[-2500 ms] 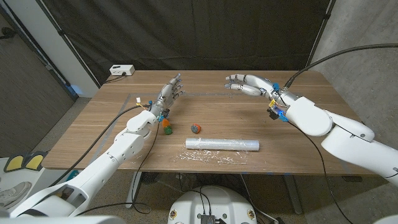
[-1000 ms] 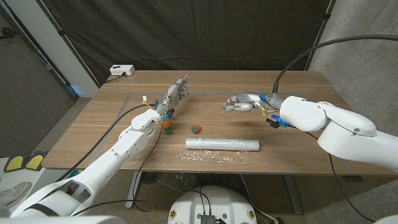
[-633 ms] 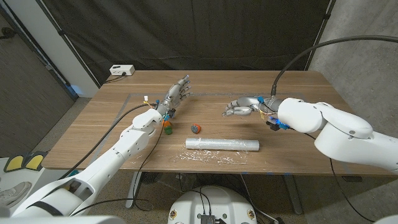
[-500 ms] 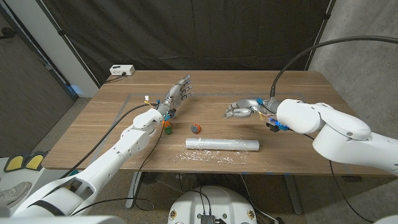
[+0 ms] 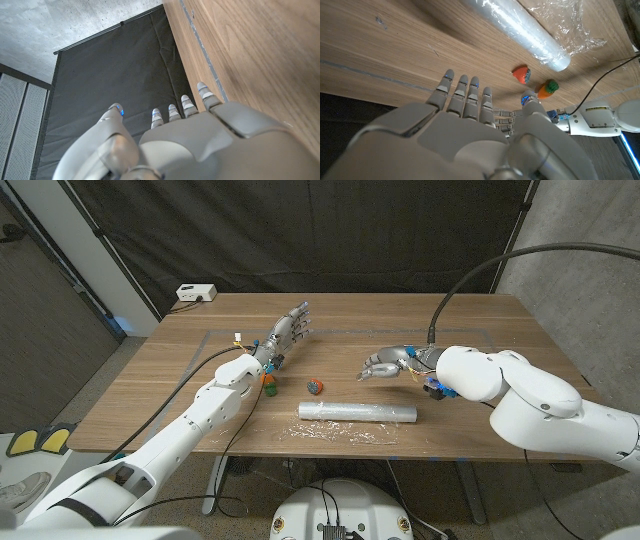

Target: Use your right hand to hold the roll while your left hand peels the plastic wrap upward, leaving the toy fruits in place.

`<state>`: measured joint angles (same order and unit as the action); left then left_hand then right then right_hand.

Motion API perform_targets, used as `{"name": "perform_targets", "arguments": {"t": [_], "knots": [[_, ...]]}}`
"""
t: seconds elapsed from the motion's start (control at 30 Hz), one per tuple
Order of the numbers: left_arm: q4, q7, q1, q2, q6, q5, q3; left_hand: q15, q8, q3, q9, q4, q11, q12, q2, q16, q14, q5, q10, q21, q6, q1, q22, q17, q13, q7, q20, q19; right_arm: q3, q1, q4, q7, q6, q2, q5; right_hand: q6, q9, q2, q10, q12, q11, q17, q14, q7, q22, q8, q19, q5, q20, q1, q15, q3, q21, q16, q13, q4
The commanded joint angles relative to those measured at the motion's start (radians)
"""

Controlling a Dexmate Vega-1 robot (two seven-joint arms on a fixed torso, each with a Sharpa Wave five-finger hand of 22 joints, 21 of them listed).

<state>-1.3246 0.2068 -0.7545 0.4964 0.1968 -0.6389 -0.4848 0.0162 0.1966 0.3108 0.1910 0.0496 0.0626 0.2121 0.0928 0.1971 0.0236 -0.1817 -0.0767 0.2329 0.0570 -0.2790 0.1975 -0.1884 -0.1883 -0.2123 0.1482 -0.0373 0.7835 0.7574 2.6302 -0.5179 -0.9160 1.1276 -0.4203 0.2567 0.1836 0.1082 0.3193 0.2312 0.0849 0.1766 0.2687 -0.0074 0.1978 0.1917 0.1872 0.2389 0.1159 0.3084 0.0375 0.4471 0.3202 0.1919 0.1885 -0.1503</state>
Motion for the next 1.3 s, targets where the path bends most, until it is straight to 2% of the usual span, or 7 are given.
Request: {"name": "perform_targets", "arguments": {"t": [0.03,0.23,0.47,0.7,0.8,1.1,1.3], "knots": [[0.008,0.03,0.008,0.008,-0.012,-0.007,-0.004,0.004,-0.001,0.008,0.0,0.001,-0.001,-0.002,0.006,-0.001,-0.005,-0.003,0.004,0.004,0.001,-0.003,0.005,-0.003,-0.005,0.003,0.001,-0.003,0.106,-0.037,-0.02,-0.056,-0.031,-0.062,-0.084,-0.006,0.005,0.003,-0.011,-0.001,-0.003,0.003,-0.002,0.001,0.001,-0.002,0.004,0.001,-0.011,0.022,-0.007,0.005,-0.005,-0.002,0.002,-0.008],[0.006,0.036,0.008,0.01,-0.019,-0.01,-0.006,0.005,-0.001,0.008,0.0,0.001,0.0,-0.002,0.006,-0.001,-0.005,-0.003,0.005,0.004,0.0,-0.003,0.005,-0.003,-0.005,0.003,0.001,-0.003,0.146,-0.047,-0.024,-0.081,-0.045,-0.08,-0.145,-0.01,0.005,0.008,-0.02,-0.005,-0.011,0.002,-0.004,0.001,0.001,-0.002,0.005,0.003,-0.013,0.037,-0.012,0.011,-0.006,-0.003,0.002,-0.014],[0.002,0.041,0.011,0.014,-0.023,-0.006,-0.009,0.004,-0.001,0.008,0.0,0.002,-0.001,-0.003,0.006,-0.001,-0.005,-0.003,0.005,0.004,0.0,-0.003,0.005,-0.003,-0.005,0.003,0.001,-0.002,0.208,-0.058,-0.036,-0.135,-0.052,-0.107,-0.274,-0.014,0.005,0.01,-0.023,-0.007,-0.024,0.001,-0.003,0.001,0.0,0.0,0.013,0.004,-0.019,0.069,-0.019,0.023,-0.005,-0.004,0.002,-0.025],[-0.001,0.046,0.02,0.015,-0.041,0.0,-0.019,0.005,-0.001,0.008,0.0,0.002,0.0,-0.003,0.006,-0.001,-0.006,-0.002,0.004,0.004,0.0,-0.003,0.005,-0.003,-0.005,0.005,0.001,-0.002,0.218,-0.022,-0.058,-0.166,-0.041,-0.14,-0.364,-0.014,0.004,0.006,-0.023,-0.008,-0.032,0.0,-0.002,0.001,-0.001,0.003,0.02,0.002,-0.022,0.105,-0.028,0.034,-0.006,-0.005,0.002,-0.036],[0.0,0.05,0.028,0.015,-0.046,0.004,-0.023,0.005,-0.001,0.008,0.0,0.002,0.001,-0.003,0.005,-0.002,-0.006,-0.002,0.004,0.004,0.001,-0.003,0.005,-0.004,-0.005,0.004,0.001,-0.002,0.242,-0.019,-0.074,-0.207,-0.037,-0.161,-0.444,-0.007,0.004,0.003,-0.02,-0.007,-0.037,0.0,-0.001,-0.001,-0.002,0.007,0.023,0.0,-0.023,0.122,-0.031,0.039,-0.006,-0.005,0.002,-0.039],[0.013,0.067,0.046,0.011,-0.056,0.008,-0.032,0.005,-0.001,0.008,0.0,0.003,-0.002,-0.003,0.005,-0.002,-0.006,-0.002,0.004,0.004,0.001,-0.003,0.005,-0.004,-0.005,0.004,0.0,-0.002,0.211,0.072,-0.106,-0.218,0.004,-0.212,-0.59,0.011,0.004,-0.014,-0.003,-0.002,-0.047,-0.001,0.007,-0.005,-0.003,0.015,0.033,-0.012,-0.025,0.17,-0.039,0.047,-0.006,-0.004,0.002,-0.042],[0.026,0.077,0.057,0.007,-0.059,0.009,-0.036,0.006,-0.002,0.007,0.0,0.004,-0.002,-0.005,0.005,-0.002,-0.005,-0.002,0.001,0.003,0.004,-0.002,0.005,-0.004,-0.005,0.004,0.0,0.001,0.177,0.133,-0.144,-0.256,0.038,-0.266,-0.686,0.018,0.004,-0.021,0.009,0.001,-0.057,-0.001,0.019,-0.009,-0.004,0.017,0.041,-0.022,-0.032,0.222,-0.055,0.059,-0.006,-0.002,0.002,-0.044]]}}
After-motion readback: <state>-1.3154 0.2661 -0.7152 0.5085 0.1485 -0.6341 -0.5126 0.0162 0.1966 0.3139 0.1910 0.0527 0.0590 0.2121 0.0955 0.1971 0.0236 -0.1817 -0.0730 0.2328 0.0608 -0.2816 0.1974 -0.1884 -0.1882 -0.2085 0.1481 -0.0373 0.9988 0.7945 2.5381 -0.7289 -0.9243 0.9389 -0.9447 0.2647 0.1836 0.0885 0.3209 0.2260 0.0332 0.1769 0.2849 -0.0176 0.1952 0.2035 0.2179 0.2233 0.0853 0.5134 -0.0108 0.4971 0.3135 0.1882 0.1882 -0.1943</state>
